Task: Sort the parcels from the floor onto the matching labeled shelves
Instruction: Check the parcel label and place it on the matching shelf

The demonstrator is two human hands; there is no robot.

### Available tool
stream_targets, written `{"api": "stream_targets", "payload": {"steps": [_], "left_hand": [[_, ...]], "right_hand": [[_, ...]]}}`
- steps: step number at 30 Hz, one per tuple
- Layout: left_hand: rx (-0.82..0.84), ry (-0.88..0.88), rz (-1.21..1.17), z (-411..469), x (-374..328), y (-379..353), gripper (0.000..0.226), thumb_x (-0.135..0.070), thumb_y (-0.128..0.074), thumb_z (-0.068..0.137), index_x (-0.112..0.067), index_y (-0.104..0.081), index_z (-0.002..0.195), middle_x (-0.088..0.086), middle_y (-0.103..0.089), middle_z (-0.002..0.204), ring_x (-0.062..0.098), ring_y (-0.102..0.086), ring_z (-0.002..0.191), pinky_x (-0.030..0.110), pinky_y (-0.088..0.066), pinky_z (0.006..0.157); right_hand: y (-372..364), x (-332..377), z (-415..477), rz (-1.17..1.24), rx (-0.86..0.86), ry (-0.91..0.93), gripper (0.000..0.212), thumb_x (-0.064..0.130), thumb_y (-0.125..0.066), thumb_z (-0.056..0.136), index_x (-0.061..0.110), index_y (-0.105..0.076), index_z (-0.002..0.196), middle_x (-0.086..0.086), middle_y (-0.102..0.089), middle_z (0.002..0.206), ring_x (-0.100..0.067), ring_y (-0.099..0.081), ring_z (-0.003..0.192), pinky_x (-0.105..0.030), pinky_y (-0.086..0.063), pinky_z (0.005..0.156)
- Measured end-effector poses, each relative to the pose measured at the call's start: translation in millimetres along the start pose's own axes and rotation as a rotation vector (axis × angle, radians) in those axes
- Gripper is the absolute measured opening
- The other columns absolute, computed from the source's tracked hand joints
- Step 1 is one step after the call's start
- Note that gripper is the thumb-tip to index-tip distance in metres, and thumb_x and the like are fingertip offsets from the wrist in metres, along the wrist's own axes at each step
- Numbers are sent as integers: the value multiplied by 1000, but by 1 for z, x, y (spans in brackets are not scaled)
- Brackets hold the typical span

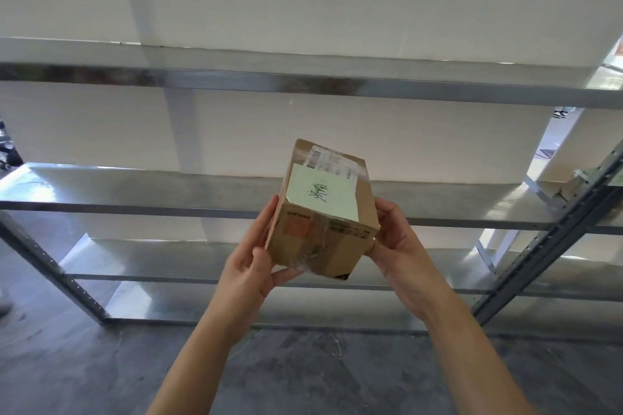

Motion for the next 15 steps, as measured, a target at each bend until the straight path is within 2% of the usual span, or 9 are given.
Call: {"api": "stream_targets", "payload": {"steps": [2,3,5,7,9,11,13,15], "left_hand": [[25,26,59,-3,-3,0,91,-44,-83,75,-28,-39,153,4,-64,137,28,-63,126,39,-60,88],[38,33,80,-4,-4,-1,95,-42,-88,70,-24,-41,151,4,-67,132,28,-65,123,35,-60,87],[61,50,32,-8,-4,-5,98,-45,-93,61,-15,-47,143,10,-70,126,31,-67,119,36,-60,87],[67,64,-105,-12,-4,-11,91,-38,-94,63,-13,-51,139,12,-70,125,33,-69,115,40,-60,85],[33,49,-209,-15,-1,-17,74,-18,-87,76,-15,-51,140,12,-70,126,31,-71,111,40,-62,81],[-43,26,-274,-17,1,-23,68,1,-74,86,-19,-48,145,12,-69,129,28,-72,108,38,-62,77],[-111,-20,-303,-18,3,-30,70,-3,-64,87,-32,-44,148,11,-69,132,26,-72,109,37,-62,78],[-183,-75,-283,-19,4,-39,56,-6,-55,89,-38,-48,135,15,-70,127,25,-73,102,35,-62,77]], "right_hand": [[1,0,0,-31,30,26,58,13,-75,84,9,-49,136,-10,-60,136,-23,-55,128,-46,-47,105],[2,0,-1,-38,44,27,69,22,-81,80,11,-46,139,-5,-57,141,-18,-50,135,-46,-43,110],[5,1,-3,-31,75,5,97,40,-90,67,23,-39,147,4,-46,153,-13,-37,146,-44,-36,116],[8,5,-5,-25,126,-1,107,42,-93,62,30,-34,152,8,-42,156,-11,-33,148,-43,-32,117],[12,8,-8,-22,149,7,102,36,-92,65,26,-38,151,6,-49,152,-11,-39,144,-44,-34,117],[19,12,-11,-20,105,5,84,31,-87,72,22,-47,145,1,-56,145,-14,-47,139,-48,-38,116],[28,16,-13,1,36,1,64,38,-79,82,21,-55,139,-5,-62,138,-19,-54,134,-50,-40,115],[39,21,-16,71,-46,-24,47,41,-61,93,17,-62,134,-10,-67,130,-21,-61,123,-49,-42,113]]}}
Point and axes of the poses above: each hand's wrist, its own z-axis towards the middle knuckle, its own y-axis out of the back of the hand, x = y × z, the point moved 1 cm from there along z, towards the middle knuckle
